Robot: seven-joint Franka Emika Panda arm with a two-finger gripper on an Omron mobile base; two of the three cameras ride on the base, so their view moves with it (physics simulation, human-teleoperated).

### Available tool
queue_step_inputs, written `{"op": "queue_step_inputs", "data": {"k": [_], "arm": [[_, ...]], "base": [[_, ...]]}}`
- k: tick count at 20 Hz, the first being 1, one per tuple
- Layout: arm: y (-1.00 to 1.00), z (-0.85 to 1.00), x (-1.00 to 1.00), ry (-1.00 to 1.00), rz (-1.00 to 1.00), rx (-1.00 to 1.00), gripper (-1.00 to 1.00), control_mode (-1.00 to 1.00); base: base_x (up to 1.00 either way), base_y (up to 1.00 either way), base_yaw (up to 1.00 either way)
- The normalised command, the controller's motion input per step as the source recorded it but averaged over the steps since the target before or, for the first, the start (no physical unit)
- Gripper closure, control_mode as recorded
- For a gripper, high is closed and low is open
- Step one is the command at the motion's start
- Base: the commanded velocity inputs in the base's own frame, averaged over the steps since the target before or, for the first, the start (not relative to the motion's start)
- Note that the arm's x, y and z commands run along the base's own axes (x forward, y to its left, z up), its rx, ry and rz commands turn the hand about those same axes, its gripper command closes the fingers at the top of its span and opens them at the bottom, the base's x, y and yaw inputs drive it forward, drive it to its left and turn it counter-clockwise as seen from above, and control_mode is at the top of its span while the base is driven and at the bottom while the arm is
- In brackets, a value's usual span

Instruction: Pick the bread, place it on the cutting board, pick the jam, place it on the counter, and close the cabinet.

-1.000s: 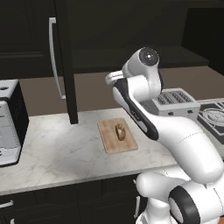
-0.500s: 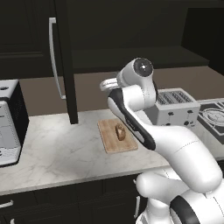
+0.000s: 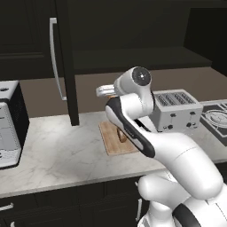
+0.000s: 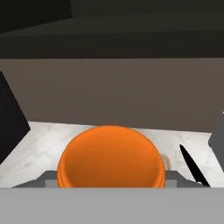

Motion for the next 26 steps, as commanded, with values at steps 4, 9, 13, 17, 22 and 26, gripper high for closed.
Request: {"op": "queue_step_inputs", "data": {"k": [4,9,13,17,22,26], "arm": [[0.24,-0.26,0.00,0.00,0.00,0.02,1.00,-1.00],[0.24,-0.28,0.00,0.00,0.00,0.00,1.00,-1.00],[0.22,-0.31,0.00,0.00,0.00,0.00,1.00,-1.00],[0.20,-0.33,0.00,0.00,0.00,0.00,1.00,-1.00],[0.19,-0.34,0.00,0.00,0.00,0.00,1.00,-1.00],[0.15,-0.29,0.00,0.00,0.00,0.03,1.00,-1.00]], "base": [[0.00,0.00,0.00],[0.00,0.00,0.00],[0.00,0.00,0.00],[0.00,0.00,0.00],[0.00,0.00,0.00],[0.00,0.00,0.00]]}}
